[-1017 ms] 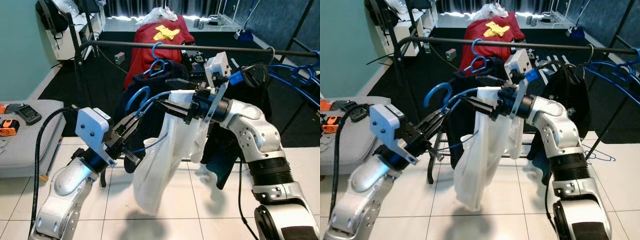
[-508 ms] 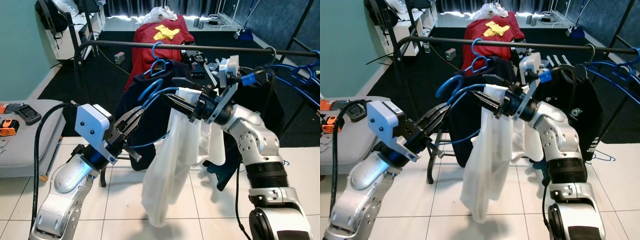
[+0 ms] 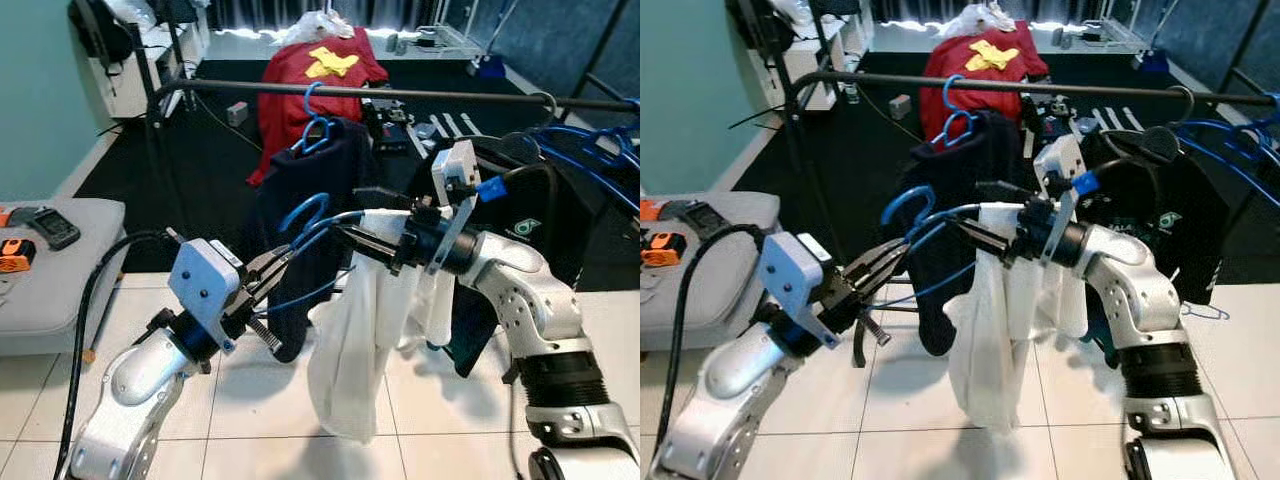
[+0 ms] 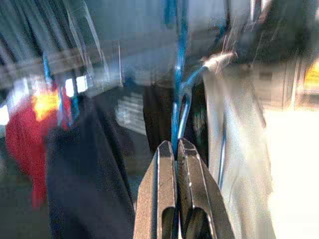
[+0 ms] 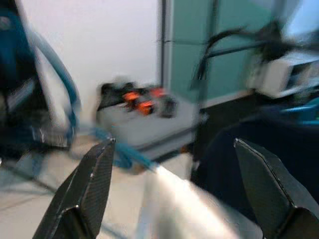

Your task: Hang hanger

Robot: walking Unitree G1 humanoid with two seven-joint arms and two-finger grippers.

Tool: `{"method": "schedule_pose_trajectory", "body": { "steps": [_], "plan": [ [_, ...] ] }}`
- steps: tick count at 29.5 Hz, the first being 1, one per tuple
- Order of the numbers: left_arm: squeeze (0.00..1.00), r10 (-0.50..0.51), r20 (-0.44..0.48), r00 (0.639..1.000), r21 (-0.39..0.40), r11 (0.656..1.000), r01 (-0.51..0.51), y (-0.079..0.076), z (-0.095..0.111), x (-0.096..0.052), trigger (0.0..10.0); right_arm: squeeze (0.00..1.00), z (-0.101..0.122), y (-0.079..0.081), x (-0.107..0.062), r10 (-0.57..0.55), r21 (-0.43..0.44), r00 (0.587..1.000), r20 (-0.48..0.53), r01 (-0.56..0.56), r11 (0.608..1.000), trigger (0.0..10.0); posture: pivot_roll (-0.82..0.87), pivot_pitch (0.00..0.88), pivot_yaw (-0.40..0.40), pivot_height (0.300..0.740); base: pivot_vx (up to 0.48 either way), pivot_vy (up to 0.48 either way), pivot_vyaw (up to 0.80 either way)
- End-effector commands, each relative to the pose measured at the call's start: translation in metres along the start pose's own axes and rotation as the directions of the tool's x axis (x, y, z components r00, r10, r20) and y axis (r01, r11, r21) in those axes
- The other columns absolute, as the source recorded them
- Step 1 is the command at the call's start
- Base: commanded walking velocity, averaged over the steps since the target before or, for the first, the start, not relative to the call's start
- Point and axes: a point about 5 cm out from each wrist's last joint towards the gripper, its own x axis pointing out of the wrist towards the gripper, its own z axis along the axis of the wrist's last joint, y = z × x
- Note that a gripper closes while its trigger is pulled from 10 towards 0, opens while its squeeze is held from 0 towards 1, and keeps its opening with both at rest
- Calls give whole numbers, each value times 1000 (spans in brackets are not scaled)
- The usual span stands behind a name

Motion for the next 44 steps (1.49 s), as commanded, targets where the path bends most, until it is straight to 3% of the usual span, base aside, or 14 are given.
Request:
{"method": "schedule_pose_trajectory", "body": {
  "steps": [1,2,4,6,16,17,19,20,23,24,25,27,38,44],
  "plan": [
    [0,-18,-43,999,20,1000,19,2,-6,-2,10000,0,4,12,-2,131,-20,991,-37,-132,991,10000,-110,95,-25,740,0,0,0],
    [0,-56,-50,997,30,998,58,0,-6,-2,10000,0,3,20,-8,242,-4,966,-91,-243,970,10000,-111,94,-25,740,0,0,0],
    [0,-56,-50,997,30,998,58,0,-6,-2,10000,0,3,20,-8,242,-4,966,-91,-243,970,10000,-111,94,-25,740,0,0,0],
    [0,-99,-58,993,39,994,101,-3,-7,-1,10000,0,6,31,-16,378,44,918,-119,-376,926,10000,-115,96,-21,740,0,0,0],
    [0,-104,-46,993,35,994,106,-6,-6,2,10000,0,5,44,-22,474,93,868,-146,-465,881,10000,-117,98,-16,740,0,0,0],
    [0,-82,-39,996,31,996,83,-3,-5,2,10000,0,4,37,-22,408,49,895,-180,-406,913,10000,-119,98,-15,740,0,0,0],
    [0,-82,-39,996,31,996,83,-3,-5,2,10000,0,4,37,-22,408,49,895,-180,-406,913,10000,-119,98,-15,740,0,0,0],
    [0,-56,-27,998,19,998,57,-1,-4,1,10000,0,4,25,-21,286,-5,937,-203,-293,956,10000,-119,99,-15,740,0,0,0],
    [0,-56,-27,998,19,998,57,-1,-4,1,10000,0,4,25,-21,286,-5,937,-203,-293,956,10000,-119,99,-15,740,0,0,0],
    [0,4,5,1000,-15,1000,-4,5,0,1,10000,0,6,1,-19,48,-72,980,-193,-63,995,10000,-122,102,-18,740,0,0,0],
    [0,80,56,995,-78,994,-75,12,6,1,10000,0,1,-7,-18,-92,-73,977,-193,79,994,10000,-124,103,-17,740,0,0,0],
    [0,132,95,987,-133,984,-119,15,12,1,10000,0,-9,-7,-17,-162,-57,964,-211,153,987,10000,-124,103,-18,740,0,0,0],
    [0,161,172,972,-204,971,-125,14,26,2,10000,0,-36,5,-14,-200,19,942,-268,213,977,10000,-124,107,-24,740,0,0,0],
    [0,137,197,971,-213,972,-94,10,31,5,10000,0,-35,2,-7,-227,47,955,-191,239,970,10000,-117,103,-32,740,0,0,0]
  ]
}}
